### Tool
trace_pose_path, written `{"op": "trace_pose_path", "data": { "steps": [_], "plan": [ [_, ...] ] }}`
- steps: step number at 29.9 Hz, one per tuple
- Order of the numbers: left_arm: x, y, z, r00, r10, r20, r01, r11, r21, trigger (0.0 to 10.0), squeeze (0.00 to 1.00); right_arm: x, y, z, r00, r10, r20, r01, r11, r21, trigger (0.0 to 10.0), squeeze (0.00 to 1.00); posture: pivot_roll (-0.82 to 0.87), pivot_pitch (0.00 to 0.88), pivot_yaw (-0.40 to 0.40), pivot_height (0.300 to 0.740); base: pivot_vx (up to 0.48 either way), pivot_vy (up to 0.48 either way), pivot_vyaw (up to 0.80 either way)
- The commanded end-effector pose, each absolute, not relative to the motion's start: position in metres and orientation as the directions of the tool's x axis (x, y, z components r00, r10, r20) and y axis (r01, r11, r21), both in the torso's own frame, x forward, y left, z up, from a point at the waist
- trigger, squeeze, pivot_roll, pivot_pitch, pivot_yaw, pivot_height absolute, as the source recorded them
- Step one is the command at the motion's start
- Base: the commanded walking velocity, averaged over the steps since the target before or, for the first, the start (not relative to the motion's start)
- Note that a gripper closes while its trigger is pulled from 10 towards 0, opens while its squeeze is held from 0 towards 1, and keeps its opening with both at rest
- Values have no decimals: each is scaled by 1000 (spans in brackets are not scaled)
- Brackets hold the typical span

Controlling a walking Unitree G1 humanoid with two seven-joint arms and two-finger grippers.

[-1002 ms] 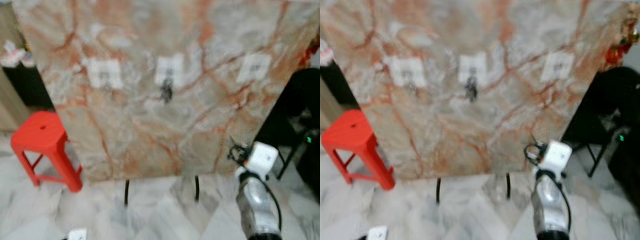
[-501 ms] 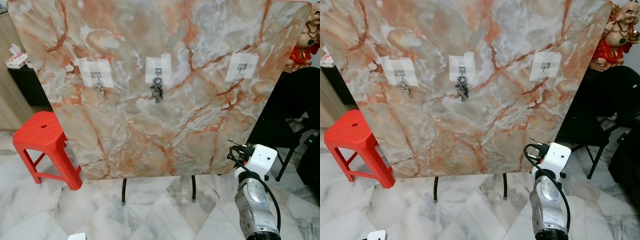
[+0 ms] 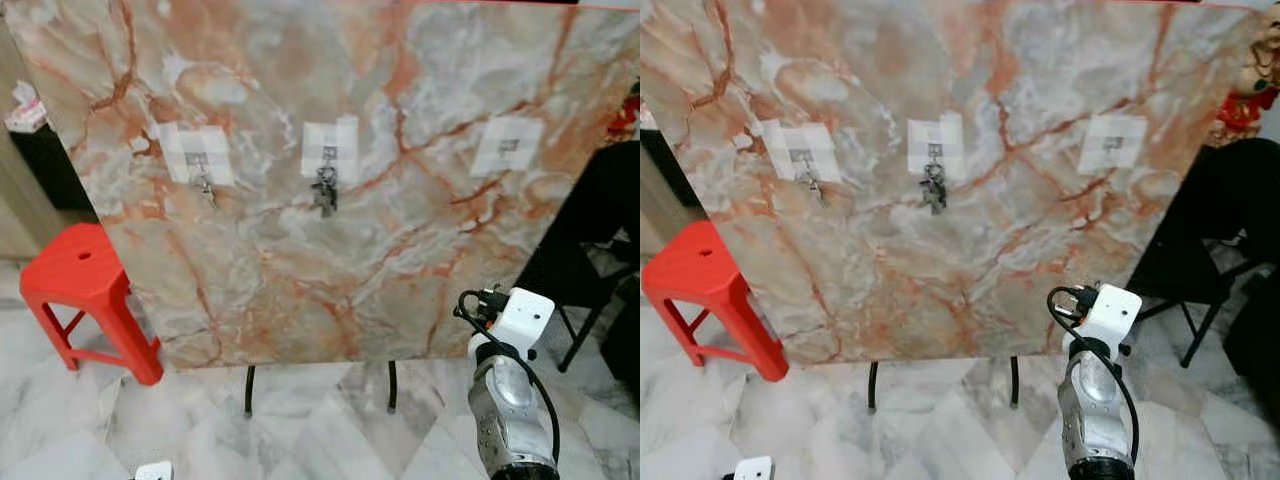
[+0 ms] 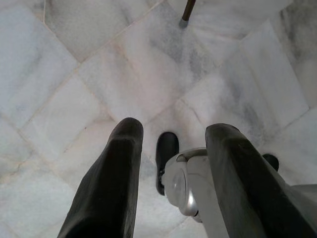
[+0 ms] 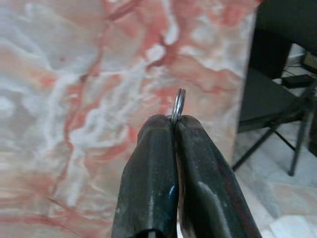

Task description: Hang keys on a hook

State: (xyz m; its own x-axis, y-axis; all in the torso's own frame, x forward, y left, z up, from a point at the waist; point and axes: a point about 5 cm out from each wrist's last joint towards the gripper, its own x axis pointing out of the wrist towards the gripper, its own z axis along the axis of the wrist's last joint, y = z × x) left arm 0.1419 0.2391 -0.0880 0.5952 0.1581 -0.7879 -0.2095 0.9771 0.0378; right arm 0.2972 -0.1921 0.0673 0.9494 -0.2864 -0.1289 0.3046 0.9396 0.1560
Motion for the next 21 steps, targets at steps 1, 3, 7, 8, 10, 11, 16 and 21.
{"op": "trace_pose_path", "data": {
  "steps": [1,3,7,8,10,11,16,21],
  "plan": [
    [140,238,-89,586,156,-795,-217,976,32,10000,0,302,-191,75,955,-282,-92,293,943,159,10000,0,40,0,-60,735,337,0,0],
    [139,238,-90,585,155,-796,-215,976,33,10000,0,302,-191,76,955,-282,-89,293,942,161,10000,0,39,0,-60,735,337,0,0],
    [134,246,-89,577,162,-801,-219,975,40,10000,0,304,-190,77,957,-279,-84,289,944,158,10000,0,40,0,-63,735,337,0,0],
    [134,247,-89,577,162,-801,-219,975,40,10000,0,304,-190,77,957,-279,-84,289,944,157,10000,0,40,0,-63,735,345,0,0],
    [134,246,-89,576,161,-801,-218,975,39,10000,0,304,-190,77,956,-279,-85,290,944,156,10000,0,40,0,-62,735,343,0,0],
    [134,246,-89,576,160,-801,-217,975,39,10000,0,304,-191,76,956,-280,-85,290,944,156,10000,0,40,0,-62,735,341,0,0],
    [134,242,-90,572,148,-806,-201,979,37,10000,0,304,-190,75,954,-287,-86,298,941,159,10000,0,39,0,-58,735,342,0,0],
    [135,238,-91,574,138,-807,-193,981,30,10000,0,304,-188,75,953,-291,-87,302,939,165,10000,0,42,0,-57,735,140,0,0]
  ]
}}
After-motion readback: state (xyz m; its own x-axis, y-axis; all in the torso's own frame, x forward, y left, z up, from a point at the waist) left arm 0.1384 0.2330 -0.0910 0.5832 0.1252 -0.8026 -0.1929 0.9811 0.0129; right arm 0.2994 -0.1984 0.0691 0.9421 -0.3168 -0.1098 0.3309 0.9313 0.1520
